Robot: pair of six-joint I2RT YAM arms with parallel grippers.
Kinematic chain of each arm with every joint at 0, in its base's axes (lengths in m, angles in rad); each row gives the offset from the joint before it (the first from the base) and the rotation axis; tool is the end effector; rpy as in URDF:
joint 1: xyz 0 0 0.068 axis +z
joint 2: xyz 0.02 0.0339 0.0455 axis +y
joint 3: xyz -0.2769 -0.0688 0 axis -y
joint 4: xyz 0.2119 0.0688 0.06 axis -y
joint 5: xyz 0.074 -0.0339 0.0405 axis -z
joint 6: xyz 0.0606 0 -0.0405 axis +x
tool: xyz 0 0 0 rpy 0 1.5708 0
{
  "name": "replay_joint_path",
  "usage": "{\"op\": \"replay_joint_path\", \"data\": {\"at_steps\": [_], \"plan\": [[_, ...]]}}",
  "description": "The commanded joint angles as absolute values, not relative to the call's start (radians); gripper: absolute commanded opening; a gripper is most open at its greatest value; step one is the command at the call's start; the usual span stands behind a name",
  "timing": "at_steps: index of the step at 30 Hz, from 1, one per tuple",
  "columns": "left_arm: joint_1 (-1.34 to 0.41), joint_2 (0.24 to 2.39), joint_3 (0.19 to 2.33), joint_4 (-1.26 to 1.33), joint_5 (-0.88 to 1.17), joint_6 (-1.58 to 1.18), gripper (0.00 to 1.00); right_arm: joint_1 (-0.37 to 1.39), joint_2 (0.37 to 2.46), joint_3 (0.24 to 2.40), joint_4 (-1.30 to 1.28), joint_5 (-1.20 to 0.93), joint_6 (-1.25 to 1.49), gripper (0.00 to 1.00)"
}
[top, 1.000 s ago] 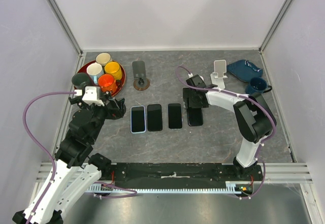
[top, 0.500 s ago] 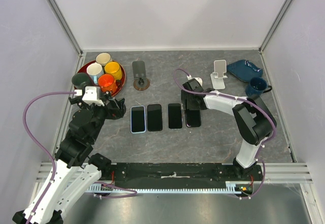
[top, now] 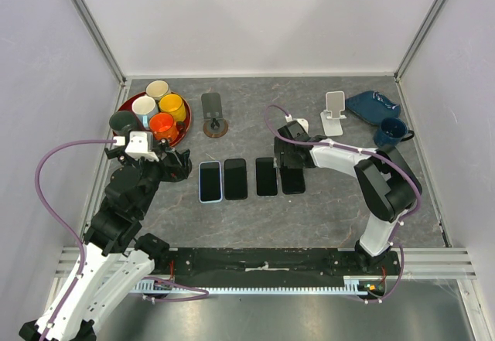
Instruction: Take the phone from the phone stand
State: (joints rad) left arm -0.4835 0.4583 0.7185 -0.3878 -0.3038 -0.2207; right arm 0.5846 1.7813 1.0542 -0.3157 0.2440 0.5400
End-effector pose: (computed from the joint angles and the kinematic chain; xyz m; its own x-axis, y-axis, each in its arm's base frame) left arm 0.0897 -0.0266 0.3317 -0.1495 -0.1574 -0.9761 0.1518 0.9719 -0.1800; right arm 0.2941 0.1771 0.1735 -0.8410 0.0417 -0.5394 -0.0019 0.9968 0.0800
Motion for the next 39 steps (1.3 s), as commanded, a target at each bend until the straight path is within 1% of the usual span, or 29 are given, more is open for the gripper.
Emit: {"op": "replay_joint_path", "data": {"at_steps": [1, 3, 12, 16, 21, 25, 27, 32, 35, 36, 38, 39], "plan": [[-0.477, 0.468, 0.716, -0.371, -0.288, -0.252, 0.98, 0.592, 1.782, 1.04, -0.305, 0.232, 0.575, 0.95], [-0.477, 0.469, 0.716, -0.371, -0.288, -0.252, 0.98, 0.594, 1.784, 1.042, -0.305, 0.236, 0.572, 0.98], [-0.477, 0.471, 0.716, -0.37, -0.29, -0.25, 0.98, 0.591, 1.73, 1.081, -0.305, 0.284, 0.528, 0.98], [-0.477, 0.469, 0.716, -0.373, -0.304, -0.252, 0.98, 0.592, 1.649, 1.132, -0.316, 0.357, 0.483, 0.98], [-0.468, 0.431, 0.716, -0.374, -0.373, -0.253, 0.99, 0.584, 1.528, 1.169, -0.344, 0.567, 0.405, 0.98], [-0.436, 0.373, 0.704, -0.356, -0.432, -0.252, 1.0, 0.583, 1.352, 1.158, -0.348, 0.731, 0.353, 0.98], [-0.431, 0.347, 0.696, -0.342, -0.465, -0.247, 1.0, 0.581, 1.29, 1.146, -0.351, 0.857, 0.344, 0.98], [-0.431, 0.238, 0.707, -0.321, -0.534, -0.23, 1.0, 0.581, 1.062, 1.12, -0.325, 1.035, 0.287, 0.98], [-0.431, 0.16, 0.736, -0.325, -0.57, -0.209, 1.0, 0.58, 0.913, 1.068, -0.247, 1.02, 0.143, 0.98], [-0.431, 0.14, 0.741, -0.325, -0.578, -0.189, 1.0, 0.583, 0.828, 1.016, -0.217, 1.002, 0.102, 0.98], [-0.431, 0.071, 0.752, -0.328, -0.606, -0.167, 1.0, 0.581, 0.734, 0.951, -0.105, 0.945, -0.012, 0.98], [-0.431, 0.049, 0.752, -0.327, -0.617, -0.155, 1.0, 0.581, 0.644, 0.887, -0.071, 0.924, -0.047, 0.98]]}}
